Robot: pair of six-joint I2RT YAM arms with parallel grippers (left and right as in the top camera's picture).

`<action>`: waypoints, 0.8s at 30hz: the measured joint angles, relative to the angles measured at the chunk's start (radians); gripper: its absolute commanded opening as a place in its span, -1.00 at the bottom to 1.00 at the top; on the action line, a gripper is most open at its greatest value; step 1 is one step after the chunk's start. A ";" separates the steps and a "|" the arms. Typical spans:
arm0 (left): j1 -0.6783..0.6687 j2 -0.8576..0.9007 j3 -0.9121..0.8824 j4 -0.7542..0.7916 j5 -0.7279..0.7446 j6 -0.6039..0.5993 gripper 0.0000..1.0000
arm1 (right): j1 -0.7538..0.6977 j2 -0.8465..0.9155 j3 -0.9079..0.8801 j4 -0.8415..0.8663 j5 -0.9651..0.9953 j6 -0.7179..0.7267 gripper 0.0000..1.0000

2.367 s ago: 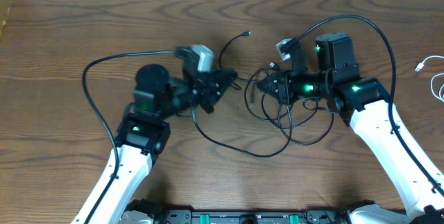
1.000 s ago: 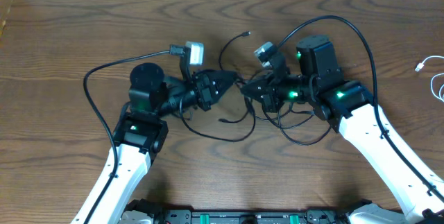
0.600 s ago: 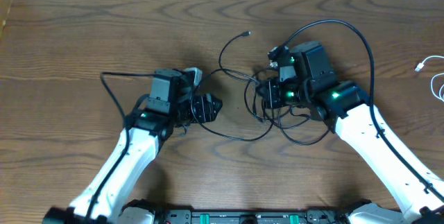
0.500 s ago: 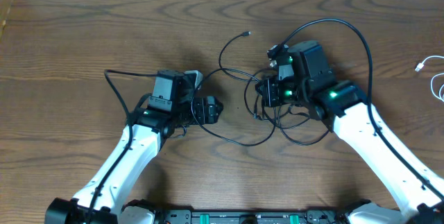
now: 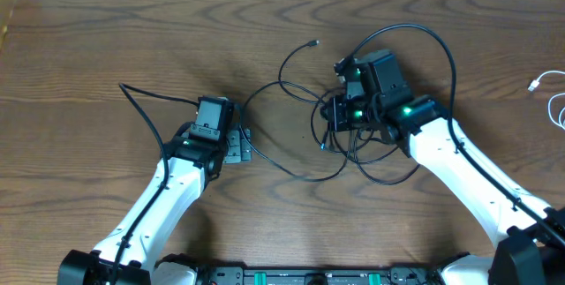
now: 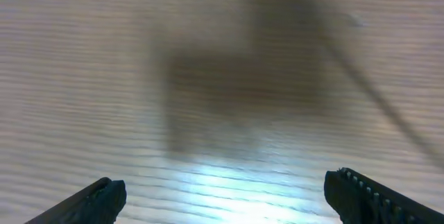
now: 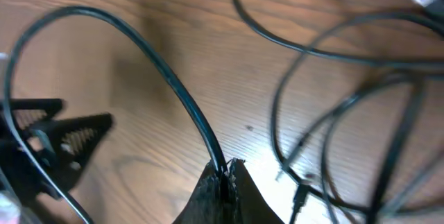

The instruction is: Untangle cables

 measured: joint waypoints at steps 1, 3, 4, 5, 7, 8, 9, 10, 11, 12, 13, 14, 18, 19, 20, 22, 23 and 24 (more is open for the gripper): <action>0.000 0.000 0.000 0.000 -0.016 0.000 0.93 | 0.000 -0.003 0.000 -0.009 0.018 0.002 -0.98; 0.000 0.000 0.000 0.000 -0.043 0.000 0.93 | -0.003 -0.009 0.000 -0.015 0.070 0.003 -0.98; 0.000 0.000 0.000 0.000 -0.048 0.000 0.93 | -0.005 -0.013 0.000 -0.016 0.085 0.003 -0.98; 0.000 0.000 0.000 0.000 -0.055 0.000 0.93 | -0.008 -0.020 0.000 -0.018 0.098 0.004 -0.97; 0.000 0.000 0.000 0.000 -0.064 0.000 0.93 | -0.021 -0.050 0.000 -0.018 0.125 0.004 -0.98; 0.000 0.000 0.000 0.000 -0.066 0.000 0.92 | -0.027 -0.066 0.000 -0.019 0.135 0.004 -0.97; 0.000 0.000 0.000 0.000 -0.069 0.000 0.93 | -0.033 -0.086 0.000 -0.025 0.141 0.004 -0.97; 0.000 0.000 0.000 0.000 -0.069 0.000 0.93 | -0.037 -0.106 0.000 -0.035 0.150 0.005 -0.97; 0.000 0.000 0.000 0.000 -0.069 0.000 0.93 | -0.041 -0.125 0.000 -0.049 0.159 0.007 -0.97; 0.000 0.000 0.000 0.000 -0.070 0.000 0.93 | -0.042 -0.146 0.001 -0.073 0.172 0.007 -0.97; 0.000 0.000 0.000 0.000 -0.072 0.000 0.93 | -0.042 -0.158 0.003 -0.109 0.187 0.007 -0.97; 0.000 0.000 0.000 0.000 -0.073 0.000 0.93 | -0.042 -0.163 0.005 -0.149 0.205 0.007 -0.97; 0.000 0.000 0.000 0.000 -0.072 0.000 0.93 | -0.042 -0.150 0.005 -0.272 0.280 0.023 -0.96; 0.000 0.000 0.000 0.000 -0.072 0.000 0.93 | -0.042 -0.143 0.005 -0.291 0.296 0.028 -0.94; 0.000 0.000 0.000 0.000 -0.072 0.000 0.93 | -0.042 -0.138 0.005 -0.305 0.306 0.037 -0.88; 0.000 0.000 0.000 0.000 -0.072 0.000 0.93 | -0.042 -0.129 0.005 -0.338 0.317 0.056 -0.75; 0.000 0.000 0.000 0.000 -0.072 0.000 0.93 | -0.042 -0.123 0.005 -0.355 0.321 0.069 -0.74; 0.000 0.000 0.000 0.000 -0.073 0.000 0.93 | -0.042 -0.117 0.005 -0.366 0.324 0.074 -0.72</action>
